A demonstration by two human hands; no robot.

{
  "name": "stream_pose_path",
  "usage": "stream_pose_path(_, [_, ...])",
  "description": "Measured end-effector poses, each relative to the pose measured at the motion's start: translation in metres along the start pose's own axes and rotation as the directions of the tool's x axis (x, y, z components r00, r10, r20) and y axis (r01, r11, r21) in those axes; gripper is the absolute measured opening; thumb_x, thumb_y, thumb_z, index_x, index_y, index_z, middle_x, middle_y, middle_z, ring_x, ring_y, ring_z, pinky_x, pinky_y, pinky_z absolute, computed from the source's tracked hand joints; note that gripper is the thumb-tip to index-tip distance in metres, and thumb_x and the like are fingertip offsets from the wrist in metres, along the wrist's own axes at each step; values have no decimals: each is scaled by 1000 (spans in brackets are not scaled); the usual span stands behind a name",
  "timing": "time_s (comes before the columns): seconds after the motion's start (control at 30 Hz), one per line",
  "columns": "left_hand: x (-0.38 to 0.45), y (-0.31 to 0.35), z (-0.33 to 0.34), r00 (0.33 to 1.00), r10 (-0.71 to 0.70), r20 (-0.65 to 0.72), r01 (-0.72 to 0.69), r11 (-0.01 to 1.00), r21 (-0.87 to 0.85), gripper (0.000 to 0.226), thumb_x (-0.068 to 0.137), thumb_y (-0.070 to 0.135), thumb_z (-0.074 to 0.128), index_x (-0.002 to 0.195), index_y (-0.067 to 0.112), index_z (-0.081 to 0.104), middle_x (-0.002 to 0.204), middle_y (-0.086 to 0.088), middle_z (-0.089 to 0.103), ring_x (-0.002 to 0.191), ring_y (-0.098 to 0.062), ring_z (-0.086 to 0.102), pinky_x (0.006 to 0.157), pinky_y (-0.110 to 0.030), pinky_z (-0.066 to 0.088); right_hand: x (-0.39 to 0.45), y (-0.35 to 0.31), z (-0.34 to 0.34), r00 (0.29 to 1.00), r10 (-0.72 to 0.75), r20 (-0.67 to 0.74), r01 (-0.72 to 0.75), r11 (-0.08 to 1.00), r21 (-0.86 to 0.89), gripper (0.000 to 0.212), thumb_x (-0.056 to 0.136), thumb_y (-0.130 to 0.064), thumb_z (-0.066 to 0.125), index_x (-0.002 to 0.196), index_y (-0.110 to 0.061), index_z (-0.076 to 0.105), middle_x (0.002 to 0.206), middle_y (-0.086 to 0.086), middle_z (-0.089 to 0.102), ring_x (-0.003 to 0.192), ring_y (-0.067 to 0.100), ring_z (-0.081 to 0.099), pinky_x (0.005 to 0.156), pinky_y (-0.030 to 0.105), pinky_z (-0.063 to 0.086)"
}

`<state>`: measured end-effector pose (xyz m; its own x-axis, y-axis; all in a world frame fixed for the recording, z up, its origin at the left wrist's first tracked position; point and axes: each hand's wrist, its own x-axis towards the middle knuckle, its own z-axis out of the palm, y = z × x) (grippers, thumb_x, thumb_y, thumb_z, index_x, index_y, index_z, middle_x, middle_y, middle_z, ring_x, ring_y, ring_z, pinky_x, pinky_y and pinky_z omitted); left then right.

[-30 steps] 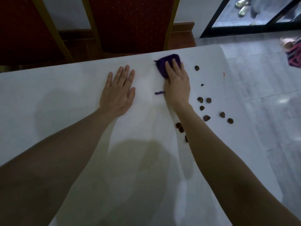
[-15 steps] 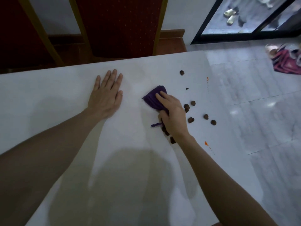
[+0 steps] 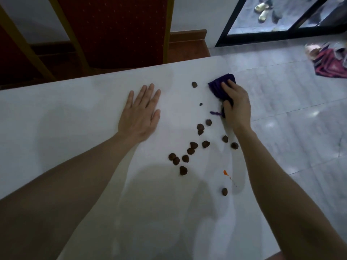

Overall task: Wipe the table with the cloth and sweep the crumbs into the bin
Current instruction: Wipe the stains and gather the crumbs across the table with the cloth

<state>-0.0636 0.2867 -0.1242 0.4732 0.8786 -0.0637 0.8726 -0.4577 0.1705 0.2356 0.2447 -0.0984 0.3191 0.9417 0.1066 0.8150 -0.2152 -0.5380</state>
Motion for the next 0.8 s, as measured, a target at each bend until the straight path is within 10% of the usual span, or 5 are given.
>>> stream_pose_path(0.23, [-2, 1, 0, 1000, 7, -11, -7, 1000, 7, 63, 102, 45, 12, 159, 21, 3, 167, -2, -2, 154, -18, -3, 125, -46, 0, -67, 16, -9, 975, -189, 118, 211, 952, -221, 52, 98, -15, 49, 149, -24, 41, 157, 0, 34, 147, 27, 26, 116, 35, 17])
stream_pose_path(0.5, [-1, 0, 0, 1000, 6, -14, -6, 1000, 6, 63, 101, 44, 10, 159, 21, 3, 168, -2, -1, 154, -18, -3, 125, -46, 0, 7, -4, 8, 1000, -4, 24, 8, 984, -176, 53, 98, -12, 45, 149, -22, 39, 158, 6, 32, 148, 32, 22, 120, 47, 20])
stream_pose_path(0.8, [-1, 2, -1, 1000, -2, -7, 2, 1000, 28, 62, 103, 44, 13, 159, 21, 1, 167, -2, -3, 154, -18, -3, 125, -47, -1, -50, 16, -7, 953, -278, 120, 295, 943, -156, 51, 95, -7, 53, 145, -17, 47, 154, 6, 38, 145, 29, 30, 118, 34, 22])
